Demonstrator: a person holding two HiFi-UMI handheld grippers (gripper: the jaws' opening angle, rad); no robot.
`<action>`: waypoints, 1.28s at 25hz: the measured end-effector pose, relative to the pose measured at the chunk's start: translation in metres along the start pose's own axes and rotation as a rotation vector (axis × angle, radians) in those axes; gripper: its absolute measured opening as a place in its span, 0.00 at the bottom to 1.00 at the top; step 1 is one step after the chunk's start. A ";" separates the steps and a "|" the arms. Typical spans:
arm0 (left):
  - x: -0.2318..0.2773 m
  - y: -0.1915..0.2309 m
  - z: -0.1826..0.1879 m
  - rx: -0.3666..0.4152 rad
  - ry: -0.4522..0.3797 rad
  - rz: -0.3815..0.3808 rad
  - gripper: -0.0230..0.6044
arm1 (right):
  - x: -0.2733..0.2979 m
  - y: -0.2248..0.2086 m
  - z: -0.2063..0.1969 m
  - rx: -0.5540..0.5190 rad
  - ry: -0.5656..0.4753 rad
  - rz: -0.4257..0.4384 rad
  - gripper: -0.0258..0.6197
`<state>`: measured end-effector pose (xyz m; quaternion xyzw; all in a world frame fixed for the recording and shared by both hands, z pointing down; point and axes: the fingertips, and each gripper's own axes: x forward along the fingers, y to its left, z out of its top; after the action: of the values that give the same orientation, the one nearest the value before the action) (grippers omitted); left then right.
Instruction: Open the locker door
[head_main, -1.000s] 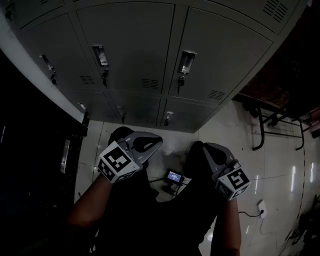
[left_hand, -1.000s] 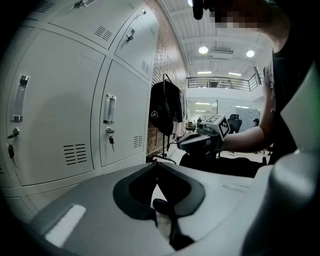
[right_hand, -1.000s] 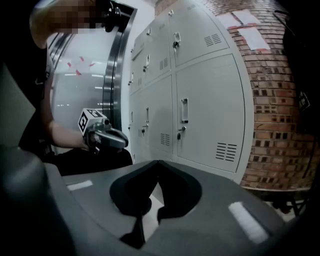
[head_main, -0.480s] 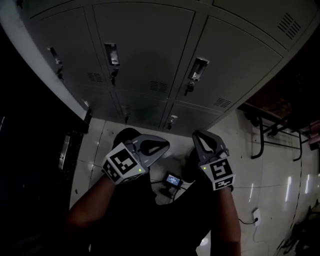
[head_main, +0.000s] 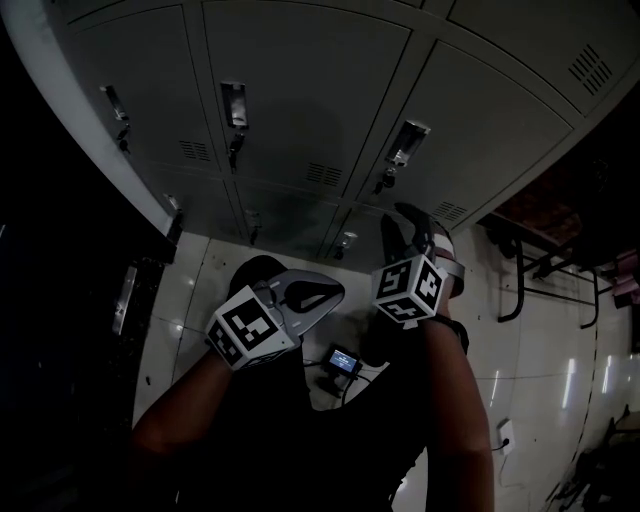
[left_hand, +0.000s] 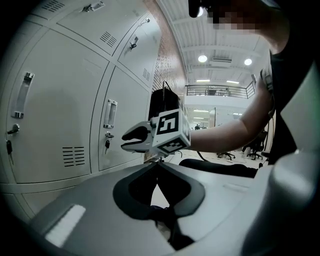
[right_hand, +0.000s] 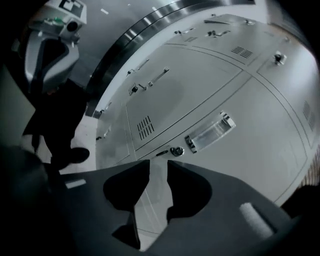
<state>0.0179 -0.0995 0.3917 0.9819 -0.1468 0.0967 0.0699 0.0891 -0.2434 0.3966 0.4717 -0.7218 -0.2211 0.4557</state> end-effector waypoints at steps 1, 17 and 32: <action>-0.001 0.001 -0.001 -0.002 -0.001 0.003 0.06 | 0.006 -0.003 0.004 -0.054 0.014 -0.021 0.23; -0.008 0.006 -0.005 -0.004 0.005 0.020 0.06 | 0.031 -0.019 0.011 -0.362 0.102 -0.175 0.09; -0.003 0.004 -0.007 0.007 0.032 0.016 0.06 | -0.109 0.022 -0.054 -0.374 0.044 -0.194 0.10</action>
<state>0.0133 -0.1013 0.3979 0.9794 -0.1530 0.1132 0.0679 0.1407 -0.1311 0.3904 0.4508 -0.6092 -0.3839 0.5275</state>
